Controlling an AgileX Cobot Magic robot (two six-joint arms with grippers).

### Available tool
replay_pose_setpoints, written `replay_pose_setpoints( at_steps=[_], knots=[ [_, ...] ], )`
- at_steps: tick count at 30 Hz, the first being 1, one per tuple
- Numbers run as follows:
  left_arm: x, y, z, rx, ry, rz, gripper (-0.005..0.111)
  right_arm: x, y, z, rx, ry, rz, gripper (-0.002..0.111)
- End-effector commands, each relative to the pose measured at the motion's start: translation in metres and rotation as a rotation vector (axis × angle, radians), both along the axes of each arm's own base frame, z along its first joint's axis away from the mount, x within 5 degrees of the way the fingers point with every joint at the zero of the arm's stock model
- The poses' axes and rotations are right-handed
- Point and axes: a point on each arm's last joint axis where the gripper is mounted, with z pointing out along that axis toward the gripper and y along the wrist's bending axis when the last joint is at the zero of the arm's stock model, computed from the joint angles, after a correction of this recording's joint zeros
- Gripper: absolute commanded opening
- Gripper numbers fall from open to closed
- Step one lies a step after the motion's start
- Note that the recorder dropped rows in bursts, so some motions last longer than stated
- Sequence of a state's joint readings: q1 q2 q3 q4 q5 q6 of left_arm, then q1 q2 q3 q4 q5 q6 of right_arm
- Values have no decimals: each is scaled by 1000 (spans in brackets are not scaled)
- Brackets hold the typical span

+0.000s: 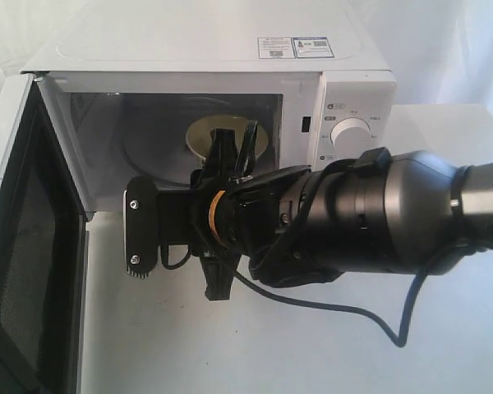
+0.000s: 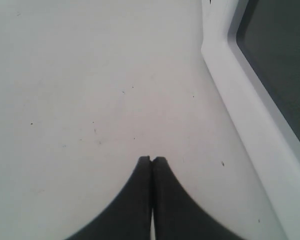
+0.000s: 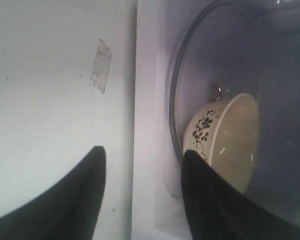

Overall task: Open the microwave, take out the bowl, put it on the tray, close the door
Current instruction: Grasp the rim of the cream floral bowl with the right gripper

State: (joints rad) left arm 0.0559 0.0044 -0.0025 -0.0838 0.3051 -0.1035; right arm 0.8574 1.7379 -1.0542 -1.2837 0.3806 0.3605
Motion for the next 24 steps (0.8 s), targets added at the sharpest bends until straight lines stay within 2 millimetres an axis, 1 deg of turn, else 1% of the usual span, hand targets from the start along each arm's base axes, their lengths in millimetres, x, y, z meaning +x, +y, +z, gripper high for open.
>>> replay_pose_setpoints(
  at_steps=[1,6,8,10,13,14,16,24],
  knots=[
    [0,0,-1,-11,-1,3,0,9,-5,5,9,-41,-18,49],
    [0,0,-1,-11,-1,3,0,28,-21,12,99,-64,-121,49],
    [0,0,-1,-11,-1,3,0,34,-19,19,129,-83,-90,47],
    [0,0,-1,-11,-1,3,0,39,-14,20,159,-78,-96,47],
    [0,0,-1,-11,-1,3,0,46,-9,8,145,-62,-105,47],
    [0,0,-1,-11,-1,3,0,49,-8,0,124,-57,-121,47],
    [0,0,-1,-11,-1,3,0,55,-7,-7,86,-74,-145,47],
    [0,0,-1,-11,-1,3,0,65,-4,-17,40,-95,-155,47]
  ],
)
